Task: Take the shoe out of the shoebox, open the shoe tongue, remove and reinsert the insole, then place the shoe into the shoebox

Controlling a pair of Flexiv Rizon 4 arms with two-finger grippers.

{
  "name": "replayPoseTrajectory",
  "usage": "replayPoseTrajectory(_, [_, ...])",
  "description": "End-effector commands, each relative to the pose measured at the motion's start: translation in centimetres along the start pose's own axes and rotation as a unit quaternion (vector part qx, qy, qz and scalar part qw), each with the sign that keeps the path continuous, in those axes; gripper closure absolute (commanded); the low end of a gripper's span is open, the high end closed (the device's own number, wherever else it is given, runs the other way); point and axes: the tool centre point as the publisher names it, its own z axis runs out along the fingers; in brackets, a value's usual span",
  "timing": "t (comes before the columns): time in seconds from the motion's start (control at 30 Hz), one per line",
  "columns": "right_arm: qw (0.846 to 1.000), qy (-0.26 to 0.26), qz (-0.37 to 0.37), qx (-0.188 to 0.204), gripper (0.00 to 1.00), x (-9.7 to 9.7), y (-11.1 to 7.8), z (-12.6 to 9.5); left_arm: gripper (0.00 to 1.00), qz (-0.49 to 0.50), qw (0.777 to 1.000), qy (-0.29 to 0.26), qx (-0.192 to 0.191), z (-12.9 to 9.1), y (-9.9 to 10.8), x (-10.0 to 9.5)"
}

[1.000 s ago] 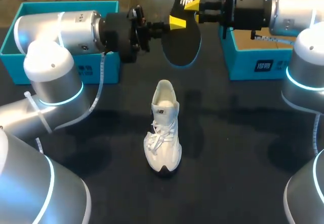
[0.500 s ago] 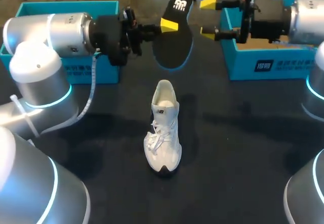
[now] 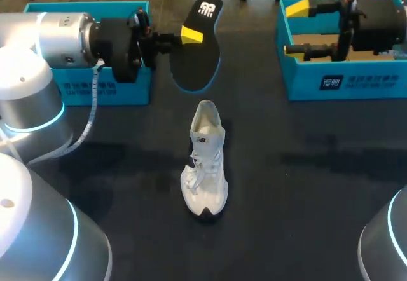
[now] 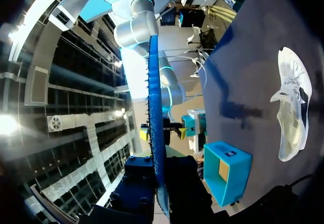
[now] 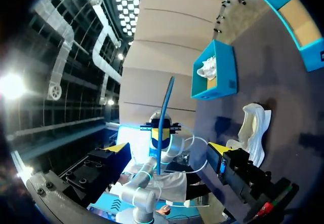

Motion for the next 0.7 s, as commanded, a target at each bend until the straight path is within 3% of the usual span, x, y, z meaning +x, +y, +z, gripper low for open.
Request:
replayPoseTrajectory(0.03, [1.0, 0.008, -0.001, -0.003, 0.0, -0.3, 0.0, -0.3, 1.0, 0.002, 1.0, 0.004, 0.001, -0.1, -0.3, -0.2])
replayPoseTrajectory(0.5, [1.0, 0.008, -0.001, -0.003, 0.0, -0.3, 0.0, -0.3, 1.0, 0.002, 1.0, 0.004, 0.001, -0.1, -0.3, -0.2])
replayPoseTrajectory(0.7, [1.0, 0.008, -0.001, -0.003, 0.0, -0.3, 0.0, -0.3, 1.0, -0.192, 0.979, 0.072, -0.015, -0.7, -1.1, -1.7])
